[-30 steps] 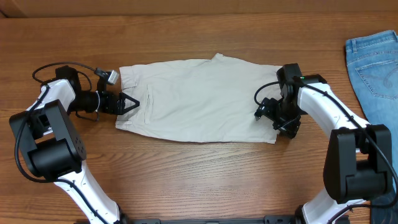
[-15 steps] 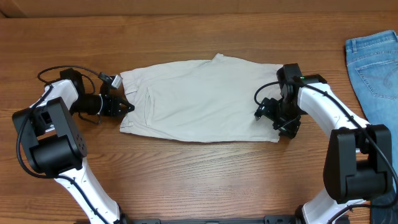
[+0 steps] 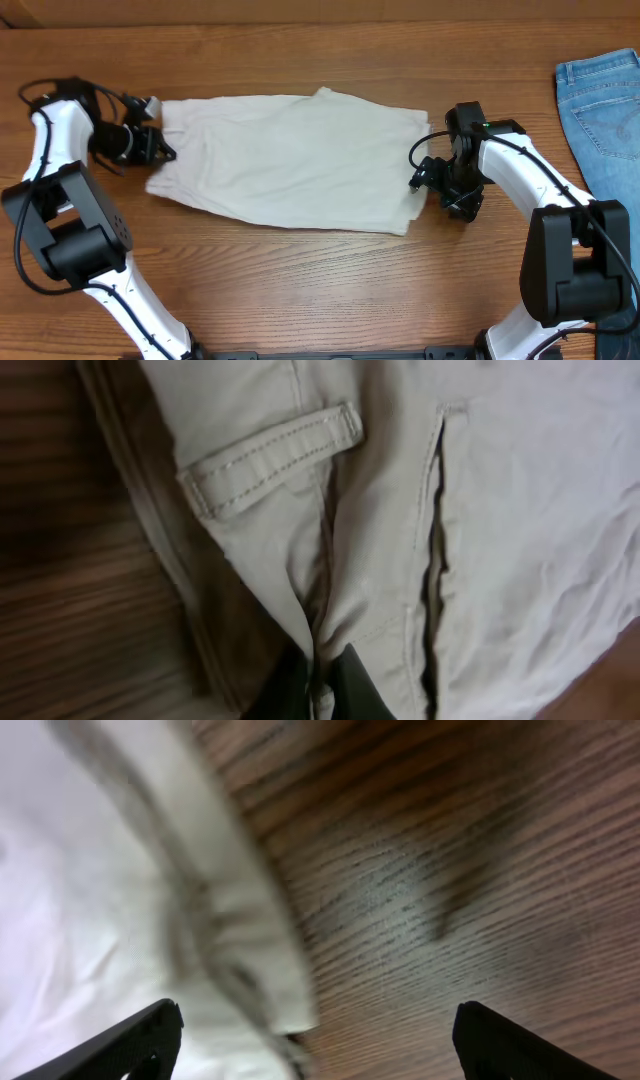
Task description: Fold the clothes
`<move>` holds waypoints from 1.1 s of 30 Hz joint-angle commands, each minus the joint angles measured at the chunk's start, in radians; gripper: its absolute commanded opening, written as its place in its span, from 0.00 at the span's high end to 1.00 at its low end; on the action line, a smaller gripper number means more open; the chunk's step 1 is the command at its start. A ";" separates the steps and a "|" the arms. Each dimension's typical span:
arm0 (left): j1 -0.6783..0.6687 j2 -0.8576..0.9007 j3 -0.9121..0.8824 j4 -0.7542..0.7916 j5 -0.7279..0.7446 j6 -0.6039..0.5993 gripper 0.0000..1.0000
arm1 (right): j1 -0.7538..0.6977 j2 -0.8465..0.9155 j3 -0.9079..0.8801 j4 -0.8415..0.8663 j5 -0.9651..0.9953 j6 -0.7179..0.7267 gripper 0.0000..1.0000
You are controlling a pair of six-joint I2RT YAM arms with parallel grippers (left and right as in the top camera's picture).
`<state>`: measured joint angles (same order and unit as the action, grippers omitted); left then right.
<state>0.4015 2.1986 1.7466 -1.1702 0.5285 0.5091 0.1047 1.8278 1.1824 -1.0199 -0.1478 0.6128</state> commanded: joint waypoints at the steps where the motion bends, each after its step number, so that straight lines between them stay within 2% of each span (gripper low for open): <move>1: 0.005 0.004 0.138 -0.076 -0.056 -0.028 0.96 | -0.004 -0.007 0.001 0.011 0.017 -0.003 0.09; 9: -0.016 0.004 0.378 -0.278 -0.067 -0.028 0.96 | -0.004 -0.007 0.001 0.042 0.016 -0.004 0.08; 12: -0.022 0.004 0.422 -0.304 -0.068 -0.028 0.96 | -0.004 -0.007 0.001 0.045 0.016 -0.003 0.08; 18: -0.021 0.006 0.377 -0.282 -0.068 -0.027 0.96 | -0.004 -0.007 0.001 0.044 0.016 -0.003 0.08; 25: -0.018 0.006 0.255 -0.179 -0.072 -0.027 0.96 | -0.004 -0.007 0.001 0.031 0.016 -0.004 0.08; 33: 0.004 0.006 0.165 -0.086 -0.209 -0.046 0.94 | -0.004 -0.007 0.001 0.015 0.016 -0.004 0.08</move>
<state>0.3912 2.2051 1.9278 -1.2629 0.3794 0.4820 0.1047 1.8278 1.1824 -1.0061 -0.1413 0.6121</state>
